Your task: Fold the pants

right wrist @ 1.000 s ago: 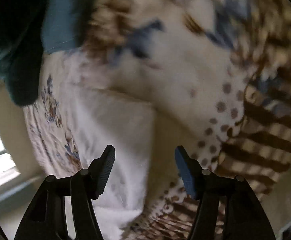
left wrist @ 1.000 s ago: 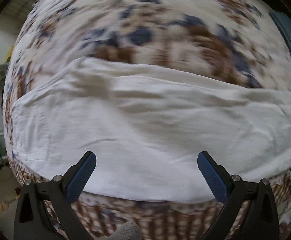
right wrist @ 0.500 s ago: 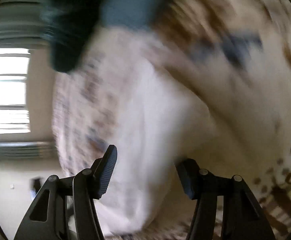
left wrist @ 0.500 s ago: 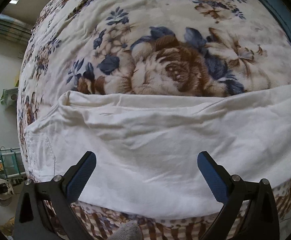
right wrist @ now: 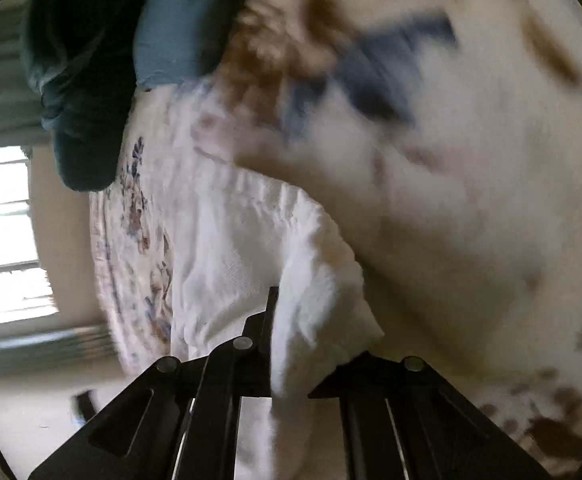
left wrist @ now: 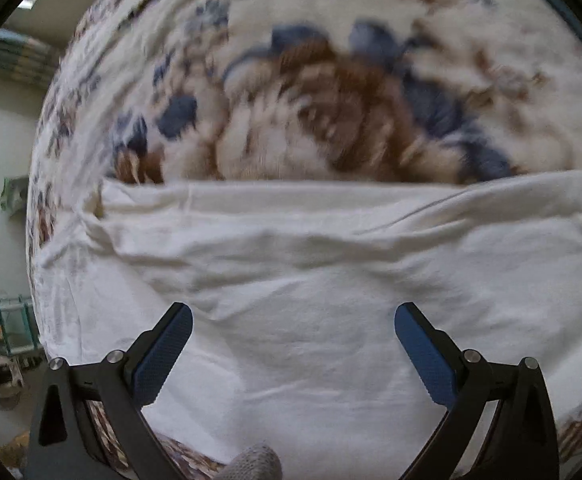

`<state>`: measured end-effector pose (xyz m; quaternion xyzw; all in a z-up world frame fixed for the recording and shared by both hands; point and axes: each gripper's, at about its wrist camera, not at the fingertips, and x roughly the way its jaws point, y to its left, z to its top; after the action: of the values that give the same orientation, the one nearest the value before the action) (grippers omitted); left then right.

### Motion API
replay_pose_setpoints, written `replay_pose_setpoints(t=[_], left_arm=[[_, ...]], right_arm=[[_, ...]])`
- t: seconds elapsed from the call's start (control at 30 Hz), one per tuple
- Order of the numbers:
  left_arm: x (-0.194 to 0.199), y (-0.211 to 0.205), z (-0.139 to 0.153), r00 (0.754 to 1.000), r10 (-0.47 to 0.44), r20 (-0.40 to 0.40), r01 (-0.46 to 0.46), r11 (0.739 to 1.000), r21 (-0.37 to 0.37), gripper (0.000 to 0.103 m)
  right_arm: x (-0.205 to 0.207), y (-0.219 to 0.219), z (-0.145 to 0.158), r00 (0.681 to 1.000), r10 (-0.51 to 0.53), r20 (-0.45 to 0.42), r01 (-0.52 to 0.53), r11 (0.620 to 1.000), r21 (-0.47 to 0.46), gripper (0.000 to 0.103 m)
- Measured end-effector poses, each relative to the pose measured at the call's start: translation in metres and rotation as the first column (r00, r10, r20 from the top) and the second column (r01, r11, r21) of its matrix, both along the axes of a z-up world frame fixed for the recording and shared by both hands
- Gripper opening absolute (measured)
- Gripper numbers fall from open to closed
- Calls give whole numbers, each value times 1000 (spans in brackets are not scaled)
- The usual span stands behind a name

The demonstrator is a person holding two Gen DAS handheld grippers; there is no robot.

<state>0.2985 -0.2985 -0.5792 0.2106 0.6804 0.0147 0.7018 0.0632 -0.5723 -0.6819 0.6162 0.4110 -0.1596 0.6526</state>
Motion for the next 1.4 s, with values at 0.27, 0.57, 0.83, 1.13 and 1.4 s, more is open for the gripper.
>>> replay_pose_setpoints(t=[0.27,0.57,0.83,1.13,1.4], left_arm=[[4,6,-4,996,94,-6,-94,994,-49,103],[3,15,7,991,135,20,-133,990,-54,103],[10,53,1,985,170,-16,-169,985,39,103],[13,103,23,989,146,-25,-147,989,-18,103],[11,180,47,983,181,-20,-182,981,-61,103]], right_arm=[[58,7,-8,991,77,111,-81,996,36,50],[74,8,-7,999,22,27,-21,999,-26,13],[85,25,19,998,58,26,-56,993,-103,15],[123,81,106,985,173,10,-162,937,-310,15],[136,174,153,971,234,47,-208,927,-313,15]])
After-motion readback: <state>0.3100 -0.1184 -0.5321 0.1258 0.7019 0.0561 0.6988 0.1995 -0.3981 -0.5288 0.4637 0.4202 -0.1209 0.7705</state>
